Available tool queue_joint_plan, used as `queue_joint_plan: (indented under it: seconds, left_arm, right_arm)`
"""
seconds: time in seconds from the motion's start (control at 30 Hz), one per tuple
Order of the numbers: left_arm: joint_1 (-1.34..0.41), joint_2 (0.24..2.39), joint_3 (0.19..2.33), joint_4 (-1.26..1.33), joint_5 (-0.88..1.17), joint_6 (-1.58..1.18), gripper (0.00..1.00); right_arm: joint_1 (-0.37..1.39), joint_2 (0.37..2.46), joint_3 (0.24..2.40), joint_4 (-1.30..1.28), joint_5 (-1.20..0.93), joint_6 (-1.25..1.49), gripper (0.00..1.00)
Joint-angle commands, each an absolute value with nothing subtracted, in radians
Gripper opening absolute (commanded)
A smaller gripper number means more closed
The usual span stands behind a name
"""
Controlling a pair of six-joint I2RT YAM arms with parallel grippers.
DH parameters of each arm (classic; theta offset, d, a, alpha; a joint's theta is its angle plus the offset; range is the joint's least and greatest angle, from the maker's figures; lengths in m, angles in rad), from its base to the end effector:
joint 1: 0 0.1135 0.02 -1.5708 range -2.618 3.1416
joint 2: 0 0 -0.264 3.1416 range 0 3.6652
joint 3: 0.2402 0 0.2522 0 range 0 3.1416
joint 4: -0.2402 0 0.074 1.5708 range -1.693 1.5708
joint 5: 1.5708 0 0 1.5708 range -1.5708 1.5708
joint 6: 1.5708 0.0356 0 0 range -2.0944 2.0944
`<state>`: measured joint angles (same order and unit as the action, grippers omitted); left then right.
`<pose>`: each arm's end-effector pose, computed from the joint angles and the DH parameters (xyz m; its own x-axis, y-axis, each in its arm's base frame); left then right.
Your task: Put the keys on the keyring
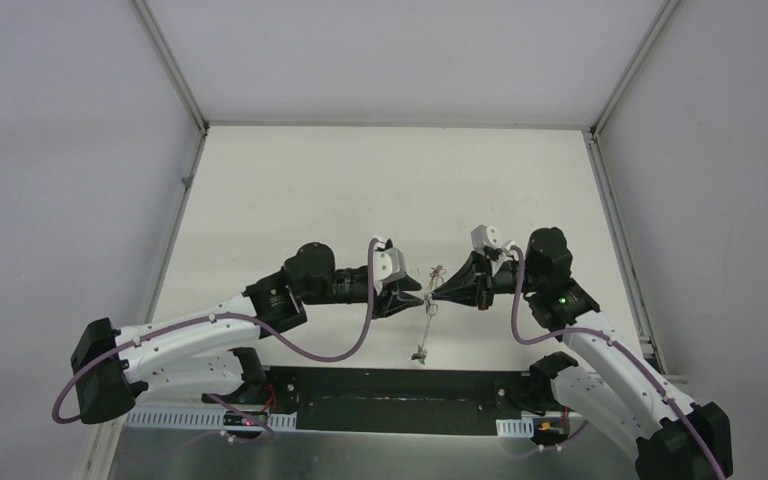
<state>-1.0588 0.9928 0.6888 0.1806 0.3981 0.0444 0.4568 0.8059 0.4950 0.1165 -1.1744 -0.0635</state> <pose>0.1023 -0.2103 0.3054 -0.0162 0.1124 -0.9935 0.9938 0.1113 -0.0036 0.1424 0.1066 0.2692 -0.1107 -0.0817 -0.9905 -0.9916 -0.0580 0.1156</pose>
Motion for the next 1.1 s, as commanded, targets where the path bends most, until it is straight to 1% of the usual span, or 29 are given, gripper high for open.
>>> queue_joint_plan:
  seconds: [0.0, 0.13, 0.27, 0.47, 0.6, 0.83, 1.07]
  left_arm:
    - [-1.046, 1.001, 0.687, 0.261, 0.493, 0.018, 0.32]
    - [-1.047, 1.03, 0.689, 0.268, 0.507, 0.013, 0.33]
    - [-1.046, 1.044, 0.685, 0.28, 0.455, 0.003, 0.31]
    - [-1.046, 1.053, 0.688, 0.289, 0.4, 0.016, 0.31]
    - [-1.047, 1.077, 0.7, 0.288, 0.427, 0.027, 0.28]
    - [-1.047, 1.113, 0.707, 0.293, 0.47, 0.034, 0.27]
    - [-1.046, 1.119, 0.698, 0.339, 0.448, 0.03, 0.2]
  right_arm:
    - [0.462, 0.792, 0.512, 0.186, -1.201, -0.049, 0.0]
    - [0.462, 0.799, 0.518, 0.186, -1.206, -0.049, 0.0]
    - [0.462, 0.801, 0.521, 0.187, -1.211, -0.047, 0.0]
    - [0.462, 0.799, 0.522, 0.186, -1.214, -0.046, 0.0]
    - [0.463, 0.801, 0.522, 0.186, -1.209, -0.046, 0.0]
    - [0.463, 0.807, 0.526, 0.186, -1.206, -0.046, 0.0]
    - [0.463, 0.807, 0.521, 0.186, -1.207, -0.041, 0.0]
